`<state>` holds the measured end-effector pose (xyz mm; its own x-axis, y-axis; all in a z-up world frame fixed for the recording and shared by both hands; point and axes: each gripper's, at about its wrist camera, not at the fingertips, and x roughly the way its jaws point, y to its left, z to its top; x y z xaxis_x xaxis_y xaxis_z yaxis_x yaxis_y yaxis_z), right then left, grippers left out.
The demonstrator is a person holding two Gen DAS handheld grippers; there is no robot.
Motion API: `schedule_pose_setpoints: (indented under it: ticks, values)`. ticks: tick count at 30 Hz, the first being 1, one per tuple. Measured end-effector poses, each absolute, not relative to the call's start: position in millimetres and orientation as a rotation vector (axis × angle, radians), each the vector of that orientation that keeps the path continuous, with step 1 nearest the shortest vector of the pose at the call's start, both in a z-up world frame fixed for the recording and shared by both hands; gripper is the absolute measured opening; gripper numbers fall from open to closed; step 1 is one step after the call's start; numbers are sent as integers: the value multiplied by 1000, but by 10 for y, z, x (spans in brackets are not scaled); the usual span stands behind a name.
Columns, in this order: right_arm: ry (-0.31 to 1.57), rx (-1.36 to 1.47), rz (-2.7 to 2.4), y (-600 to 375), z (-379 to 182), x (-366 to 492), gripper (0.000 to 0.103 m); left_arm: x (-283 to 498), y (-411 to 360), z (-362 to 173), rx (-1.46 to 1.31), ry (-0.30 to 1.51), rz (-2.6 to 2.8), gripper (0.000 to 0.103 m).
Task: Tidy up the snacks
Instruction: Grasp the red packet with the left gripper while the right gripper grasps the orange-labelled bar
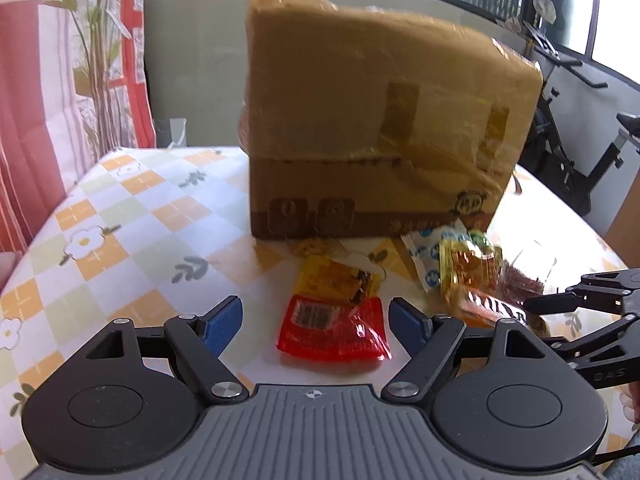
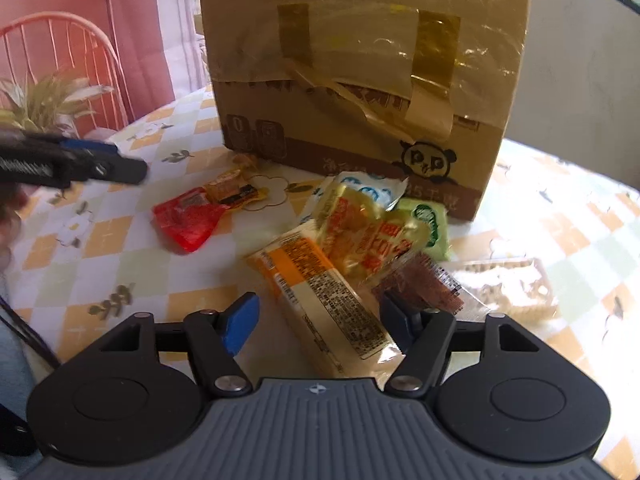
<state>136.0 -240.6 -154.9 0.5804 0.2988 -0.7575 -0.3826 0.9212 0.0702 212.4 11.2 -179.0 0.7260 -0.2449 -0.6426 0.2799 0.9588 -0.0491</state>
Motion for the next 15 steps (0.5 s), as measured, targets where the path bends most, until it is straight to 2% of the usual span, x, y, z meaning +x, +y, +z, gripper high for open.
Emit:
schedule_pose_setpoints:
  ticks: [3, 4, 6, 15]
  values:
    - [872, -81, 424, -2360, -1586, 1364, 56, 2128, 43, -1882, 58, 723, -300, 82]
    - [858, -100, 414, -2332, -1607, 1358, 48, 2133, 26, -1909, 57, 731, -301, 82]
    - [836, -105, 400, -2316, -1649, 1379, 41, 2150, 3, -1967, 50, 750, -291, 82]
    - [714, -24, 352, -2362, -1761, 1234, 41, 2324, -114, -2107, 93, 760, -264, 81]
